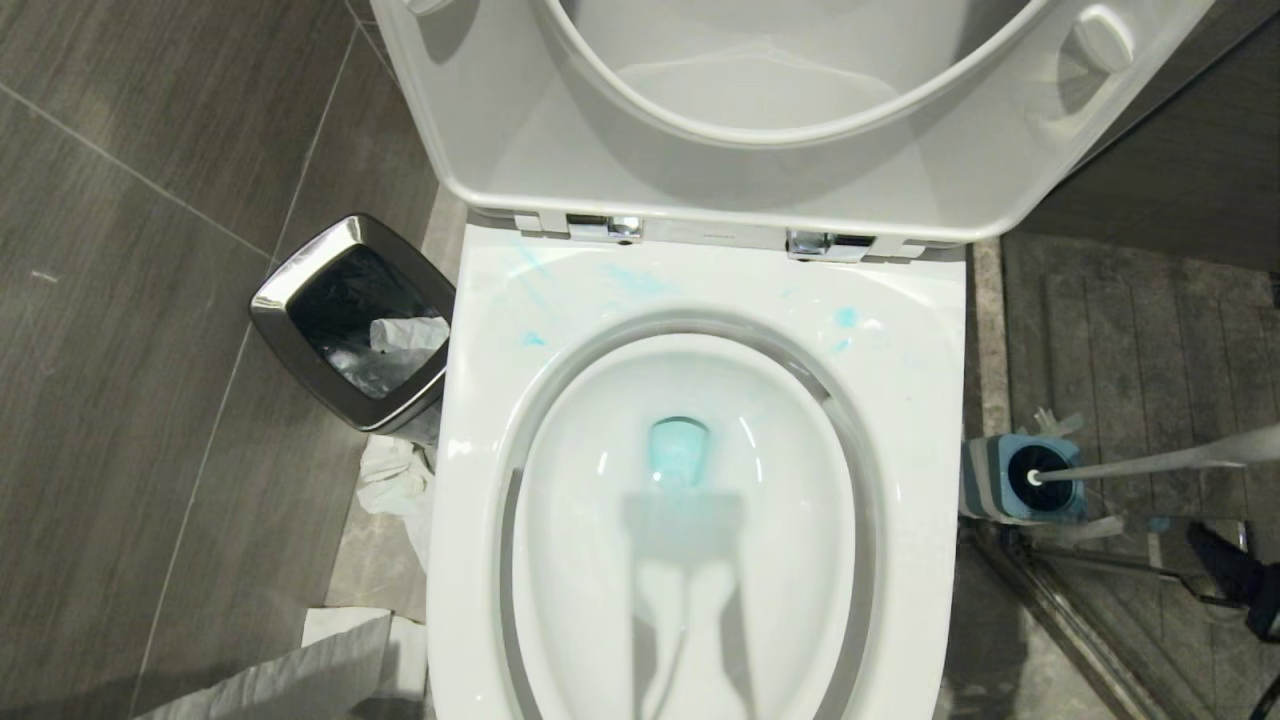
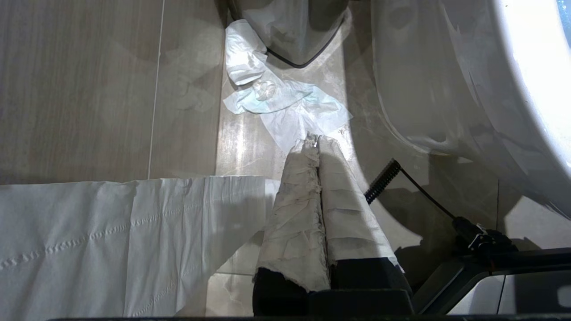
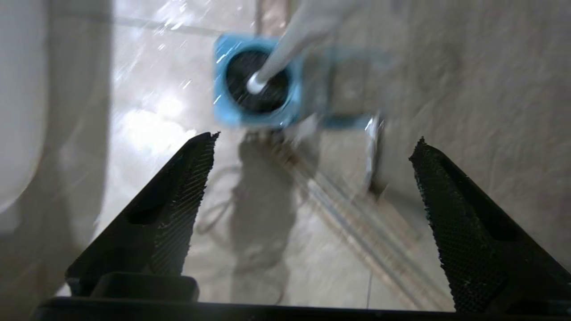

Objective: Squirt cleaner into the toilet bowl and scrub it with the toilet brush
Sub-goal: Scrub the toilet bowl

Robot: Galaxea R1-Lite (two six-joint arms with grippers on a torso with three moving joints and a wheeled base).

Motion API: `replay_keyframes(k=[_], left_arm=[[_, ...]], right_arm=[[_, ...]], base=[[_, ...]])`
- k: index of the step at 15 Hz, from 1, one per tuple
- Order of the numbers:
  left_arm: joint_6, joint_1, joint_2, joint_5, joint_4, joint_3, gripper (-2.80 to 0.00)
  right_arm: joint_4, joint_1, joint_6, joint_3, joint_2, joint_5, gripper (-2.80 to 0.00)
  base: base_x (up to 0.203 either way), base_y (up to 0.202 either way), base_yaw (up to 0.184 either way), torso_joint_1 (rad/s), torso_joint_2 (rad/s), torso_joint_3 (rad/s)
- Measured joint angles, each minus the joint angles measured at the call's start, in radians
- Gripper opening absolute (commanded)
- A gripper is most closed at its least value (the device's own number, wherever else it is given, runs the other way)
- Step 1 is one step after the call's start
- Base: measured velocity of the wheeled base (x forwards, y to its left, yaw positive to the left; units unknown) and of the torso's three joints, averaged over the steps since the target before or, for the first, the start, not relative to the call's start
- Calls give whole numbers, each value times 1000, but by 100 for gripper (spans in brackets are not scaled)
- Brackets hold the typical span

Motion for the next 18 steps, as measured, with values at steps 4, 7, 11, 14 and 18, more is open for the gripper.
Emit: replay_keyframes(k=[4, 7, 11, 14, 18], left_arm=[[0, 0, 0, 0, 0, 0, -280], [0, 0, 0, 0, 0, 0, -280], [0, 0, 0, 0, 0, 0, -280], [0, 0, 0, 0, 0, 0, -280], [-1, 0, 0, 0, 0, 0, -280]], right_arm=[[-23, -18, -18, -109, 137, 38, 0], [-26, -18, -27, -125, 181, 70, 0], [-50, -17, -41, -159, 219, 71, 0], [-66, -16, -71, -221, 256, 80, 0], [-96, -14, -79, -251, 290, 113, 0]], base=[[0, 0, 0, 0, 0, 0], [0, 0, 0, 0, 0, 0], [0, 0, 0, 0, 0, 0], [0, 0, 0, 0, 0, 0], [0, 0, 0, 0, 0, 0]])
